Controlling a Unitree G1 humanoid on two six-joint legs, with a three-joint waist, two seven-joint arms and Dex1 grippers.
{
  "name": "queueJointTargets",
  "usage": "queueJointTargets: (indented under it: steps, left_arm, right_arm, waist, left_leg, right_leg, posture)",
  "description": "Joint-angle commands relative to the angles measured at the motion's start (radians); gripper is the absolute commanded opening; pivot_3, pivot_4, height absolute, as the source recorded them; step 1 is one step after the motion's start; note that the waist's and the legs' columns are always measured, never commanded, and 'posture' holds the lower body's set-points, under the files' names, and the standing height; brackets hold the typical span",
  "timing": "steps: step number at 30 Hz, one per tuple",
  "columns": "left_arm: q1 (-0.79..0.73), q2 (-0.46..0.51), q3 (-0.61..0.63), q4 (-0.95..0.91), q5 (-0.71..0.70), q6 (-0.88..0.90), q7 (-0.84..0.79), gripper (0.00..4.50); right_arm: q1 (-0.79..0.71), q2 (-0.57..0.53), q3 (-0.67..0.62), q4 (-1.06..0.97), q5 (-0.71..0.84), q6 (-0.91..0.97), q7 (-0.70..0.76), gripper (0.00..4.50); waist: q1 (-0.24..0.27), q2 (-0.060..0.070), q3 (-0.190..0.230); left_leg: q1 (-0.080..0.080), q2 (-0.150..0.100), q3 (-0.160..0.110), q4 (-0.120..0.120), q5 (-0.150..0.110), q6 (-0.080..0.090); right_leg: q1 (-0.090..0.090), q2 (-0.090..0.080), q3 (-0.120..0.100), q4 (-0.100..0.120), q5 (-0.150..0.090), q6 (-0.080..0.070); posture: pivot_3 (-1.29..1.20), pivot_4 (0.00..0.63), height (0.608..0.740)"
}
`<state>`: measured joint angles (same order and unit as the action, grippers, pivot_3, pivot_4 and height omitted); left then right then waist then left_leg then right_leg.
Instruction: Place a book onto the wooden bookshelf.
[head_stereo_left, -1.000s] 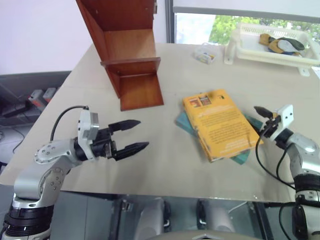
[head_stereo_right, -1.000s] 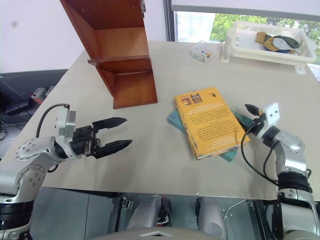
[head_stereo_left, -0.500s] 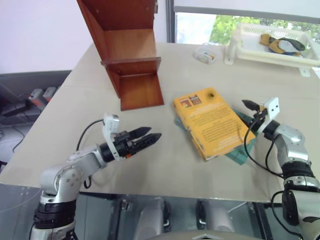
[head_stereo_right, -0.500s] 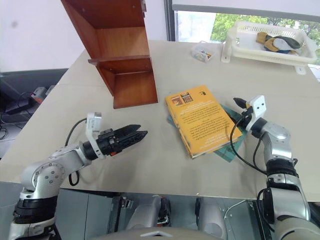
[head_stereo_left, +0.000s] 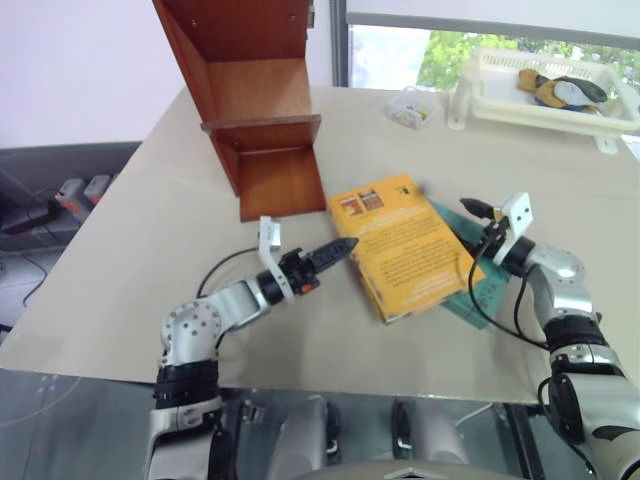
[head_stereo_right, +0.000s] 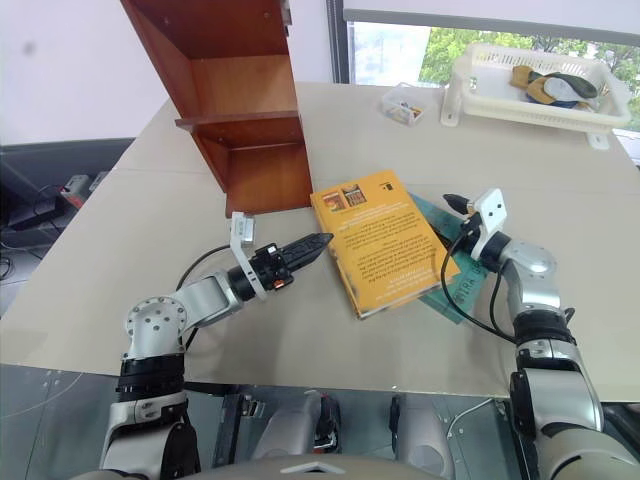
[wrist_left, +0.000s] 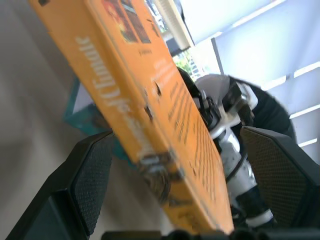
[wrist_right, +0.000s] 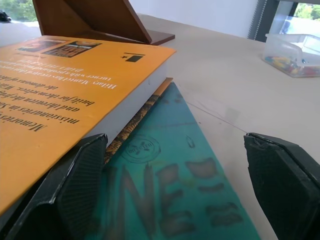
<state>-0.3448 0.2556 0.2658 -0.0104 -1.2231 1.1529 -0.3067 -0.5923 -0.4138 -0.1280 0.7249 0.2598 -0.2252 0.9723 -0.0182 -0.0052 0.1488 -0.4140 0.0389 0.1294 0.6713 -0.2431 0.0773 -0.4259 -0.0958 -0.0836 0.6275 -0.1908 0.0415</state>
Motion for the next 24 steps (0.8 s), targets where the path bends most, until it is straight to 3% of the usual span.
queueJointTargets:
  steps: [1, 9, 17, 19, 24]
  left_arm:
    - [-0.016, -0.020, 0.020, 0.053, -0.044, 0.040, 0.041, 4.44]
    - [-0.074, -0.095, 0.048, 0.178, -0.074, 0.071, 0.093, 4.44]
    - [-0.099, -0.140, 0.058, 0.236, -0.062, 0.069, 0.085, 4.44]
    - [-0.105, -0.146, 0.064, 0.250, -0.065, 0.074, 0.080, 4.44]
    - [-0.116, -0.149, 0.058, 0.283, -0.060, 0.104, 0.038, 4.44]
  right_arm:
    - [-0.010, 0.016, 0.016, -0.006, -0.010, -0.019, 0.001, 4.50]
    - [0.010, -0.033, -0.008, -0.007, -0.015, -0.029, -0.004, 4.50]
    - [0.157, -0.271, -0.148, -0.140, 0.073, 0.048, 0.028, 4.50]
    - [0.217, -0.332, -0.189, -0.220, 0.124, 0.126, 0.059, 4.50]
    - [0.584, -0.559, -0.368, -0.712, 0.472, 0.620, 0.291, 4.50]
  waist:
    - [0.000, 0.000, 0.000]
    - [0.002, 0.000, 0.000]
    - [0.019, 0.000, 0.000]
    - [0.017, 0.000, 0.000]
    - [0.027, 0.002, 0.000]
  left_leg:
    - [0.000, 0.000, 0.000, 0.000, 0.000, 0.000]
    - [0.000, 0.000, 0.000, 0.001, 0.000, 0.000]
    - [-0.001, -0.003, -0.002, 0.001, 0.000, 0.000]
    - [-0.001, -0.003, -0.002, 0.000, 0.000, 0.000]
    - [-0.001, -0.002, -0.007, 0.000, -0.001, 0.001]
  right_leg:
    - [0.000, 0.000, 0.000, 0.000, 0.000, 0.000]
    - [0.001, -0.001, 0.000, 0.000, 0.000, -0.001]
    - [0.002, -0.006, -0.004, -0.002, -0.002, -0.004]
    - [0.002, -0.008, -0.004, -0.002, -0.002, -0.004]
    - [0.002, -0.008, -0.007, -0.002, -0.003, -0.005]
  posture:
    - [0.00, 0.150, 0.712]
    - [0.00, 0.150, 0.712]
    - [0.00, 0.150, 0.712]
    - [0.00, 0.150, 0.712]
    - [0.00, 0.150, 0.712]
